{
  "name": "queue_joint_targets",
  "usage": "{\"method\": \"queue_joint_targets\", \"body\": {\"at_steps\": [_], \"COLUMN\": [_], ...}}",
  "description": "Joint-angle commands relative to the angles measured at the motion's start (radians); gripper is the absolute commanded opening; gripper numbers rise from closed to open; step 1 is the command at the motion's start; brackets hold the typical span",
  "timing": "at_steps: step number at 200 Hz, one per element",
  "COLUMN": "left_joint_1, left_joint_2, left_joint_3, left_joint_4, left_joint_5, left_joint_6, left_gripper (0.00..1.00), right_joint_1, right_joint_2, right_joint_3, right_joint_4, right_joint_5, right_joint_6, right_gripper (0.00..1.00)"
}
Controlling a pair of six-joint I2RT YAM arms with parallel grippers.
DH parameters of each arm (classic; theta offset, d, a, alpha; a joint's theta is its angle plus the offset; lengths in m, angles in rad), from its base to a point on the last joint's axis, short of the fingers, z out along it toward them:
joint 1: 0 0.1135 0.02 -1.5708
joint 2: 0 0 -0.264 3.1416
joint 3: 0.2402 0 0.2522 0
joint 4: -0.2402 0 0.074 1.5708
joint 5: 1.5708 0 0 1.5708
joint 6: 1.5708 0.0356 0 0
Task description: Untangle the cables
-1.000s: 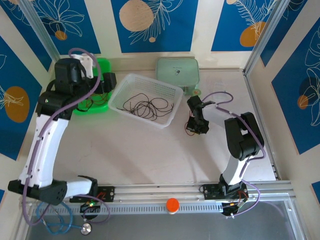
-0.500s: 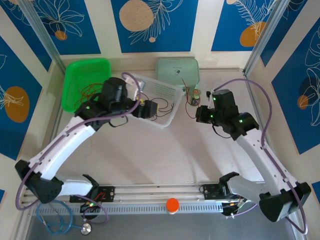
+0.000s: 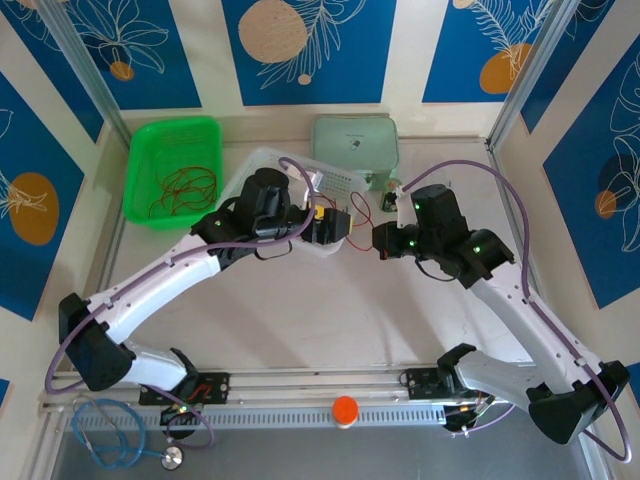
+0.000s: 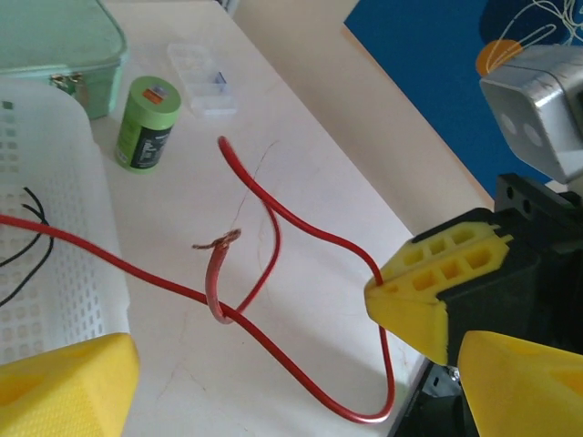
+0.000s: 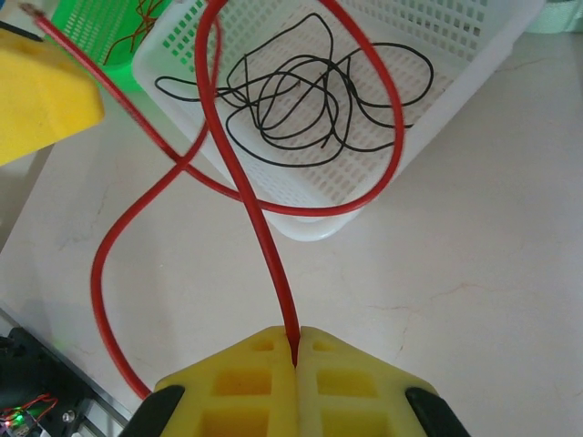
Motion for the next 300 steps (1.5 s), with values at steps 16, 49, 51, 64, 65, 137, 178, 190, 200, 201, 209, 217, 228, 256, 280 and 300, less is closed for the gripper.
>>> {"method": "queue_joint_targets", "body": {"at_steps": [16, 49, 51, 64, 65, 137, 178, 190, 200, 201, 209, 217, 228, 256, 280, 300], "left_joint_1": [-0.004, -0.003, -0.003, -0.003, -0.002, -0.004, -0.003, -0.003, -0.002, -0.002, -0.001, -0.001, 0.0, 0.013, 0.048, 0.101], "left_joint_2": [-0.012, 0.01, 0.012, 0.026, 0.026, 0.056, 0.037, 0.018, -0.001, -0.004, -0.023, -0.04, -0.064, -0.108, -0.136, -0.133], "left_joint_3": [0.027, 0.038, 0.039, 0.044, 0.044, 0.086, 0.068, 0.055, 0.04, 0.038, 0.021, 0.004, -0.013, -0.019, -0.021, -0.032], "left_joint_4": [0.002, 0.029, 0.031, 0.036, 0.037, 0.042, 0.031, 0.011, -0.005, -0.006, -0.015, -0.02, -0.027, -0.091, -0.143, -0.146], "left_joint_5": [-0.109, -0.109, -0.108, -0.105, -0.105, -0.148, -0.204, -0.242, -0.283, -0.288, -0.319, -0.346, -0.378, -0.495, -0.622, -0.696], "left_joint_6": [0.041, 0.055, 0.055, 0.055, 0.056, 0.081, 0.077, 0.086, 0.096, 0.097, 0.101, 0.105, 0.11, 0.156, 0.211, 0.258], "left_gripper": [0.86, 0.74, 0.73, 0.66, 0.66, 0.3, 0.0, 0.0, 0.0, 0.0, 0.0, 0.0, 0.0, 0.0, 0.0, 0.0], "right_joint_1": [0.003, 0.003, 0.002, 0.003, 0.003, 0.004, -0.003, -0.017, -0.035, -0.037, -0.056, -0.079, -0.112, -0.203, -0.267, -0.276], "right_joint_2": [-0.038, -0.045, -0.045, -0.048, -0.047, -0.057, -0.078, -0.09, -0.103, -0.105, -0.117, -0.13, -0.147, -0.162, -0.133, -0.098], "right_joint_3": [0.005, -0.001, -0.001, -0.001, -0.001, -0.014, -0.012, -0.006, -0.001, -0.001, 0.002, 0.001, -0.002, -0.003, 0.022, 0.05], "right_joint_4": [0.032, 0.04, 0.041, 0.045, 0.045, 0.047, 0.025, 0.008, -0.004, -0.006, -0.012, -0.017, -0.02, -0.052, -0.133, -0.218], "right_joint_5": [-0.057, -0.071, -0.072, -0.08, -0.081, -0.101, -0.072, -0.073, -0.087, -0.09, -0.109, -0.136, -0.177, -0.321, -0.499, -0.588], "right_joint_6": [-0.01, 0.006, 0.007, 0.012, 0.012, 0.023, 0.028, 0.028, 0.024, 0.023, 0.024, 0.025, 0.028, -0.003, -0.082, -0.154], "right_gripper": [0.0, 0.0, 0.0, 0.0, 0.0, 0.0, 0.0, 0.0, 0.0, 0.0, 0.0, 0.0, 0.0, 0.0, 0.0, 0.0]}}
